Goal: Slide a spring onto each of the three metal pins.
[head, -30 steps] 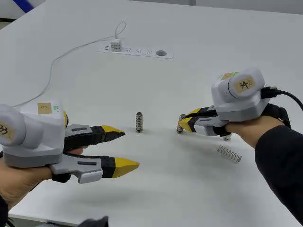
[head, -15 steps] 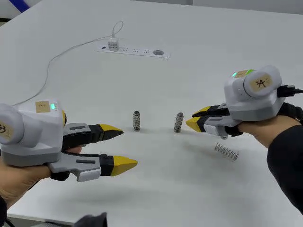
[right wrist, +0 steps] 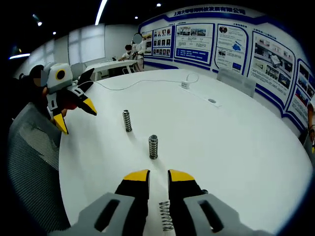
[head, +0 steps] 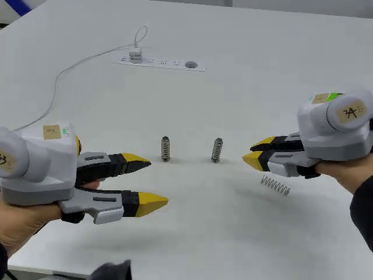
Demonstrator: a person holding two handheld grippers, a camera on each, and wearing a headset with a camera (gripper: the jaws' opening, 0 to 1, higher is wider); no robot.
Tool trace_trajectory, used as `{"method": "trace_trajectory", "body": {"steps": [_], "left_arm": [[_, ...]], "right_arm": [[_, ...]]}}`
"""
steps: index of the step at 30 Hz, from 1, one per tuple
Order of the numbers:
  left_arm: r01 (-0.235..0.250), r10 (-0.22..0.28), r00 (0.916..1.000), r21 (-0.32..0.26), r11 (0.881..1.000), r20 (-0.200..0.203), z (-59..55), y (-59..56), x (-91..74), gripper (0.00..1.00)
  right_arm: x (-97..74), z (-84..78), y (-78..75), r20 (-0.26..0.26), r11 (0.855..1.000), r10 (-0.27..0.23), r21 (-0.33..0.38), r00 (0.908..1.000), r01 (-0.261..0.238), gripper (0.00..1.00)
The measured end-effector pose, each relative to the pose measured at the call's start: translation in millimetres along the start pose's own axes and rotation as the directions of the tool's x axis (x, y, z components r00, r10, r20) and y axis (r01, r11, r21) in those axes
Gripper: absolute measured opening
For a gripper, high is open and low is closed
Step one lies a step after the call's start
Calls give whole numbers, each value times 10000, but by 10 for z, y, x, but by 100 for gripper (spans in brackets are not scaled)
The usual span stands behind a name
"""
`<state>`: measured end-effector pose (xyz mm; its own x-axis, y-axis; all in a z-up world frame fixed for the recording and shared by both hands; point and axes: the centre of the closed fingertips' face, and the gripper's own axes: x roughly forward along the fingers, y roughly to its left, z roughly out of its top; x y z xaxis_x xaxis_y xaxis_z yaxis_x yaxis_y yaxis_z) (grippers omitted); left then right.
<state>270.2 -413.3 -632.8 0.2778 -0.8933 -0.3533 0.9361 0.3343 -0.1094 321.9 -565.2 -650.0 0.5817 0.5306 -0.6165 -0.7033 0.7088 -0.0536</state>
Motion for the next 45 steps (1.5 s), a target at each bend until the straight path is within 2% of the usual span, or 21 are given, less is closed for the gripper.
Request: {"method": "trace_trajectory", "body": {"steps": [12,22,34,45], "left_arm": [[32,-32,10000,75,10000,-18,12,-9,-1,49],[73,-71,9999,138,9999,-100,19,-21,7,48],[85,-82,9998,164,9998,-198,14,-35,3,48],[103,-99,9996,169,9998,-261,2,-44,13,48]], "right_arm": [[-172,-338,-78,-368,9987,-295,404,9989,310,16],[-213,-609,-70,-764,9977,-307,575,9966,351,16],[-176,-822,-120,-983,9957,-263,857,9948,348,16],[-171,-876,-128,-1027,9969,-284,696,9943,357,13]]}}
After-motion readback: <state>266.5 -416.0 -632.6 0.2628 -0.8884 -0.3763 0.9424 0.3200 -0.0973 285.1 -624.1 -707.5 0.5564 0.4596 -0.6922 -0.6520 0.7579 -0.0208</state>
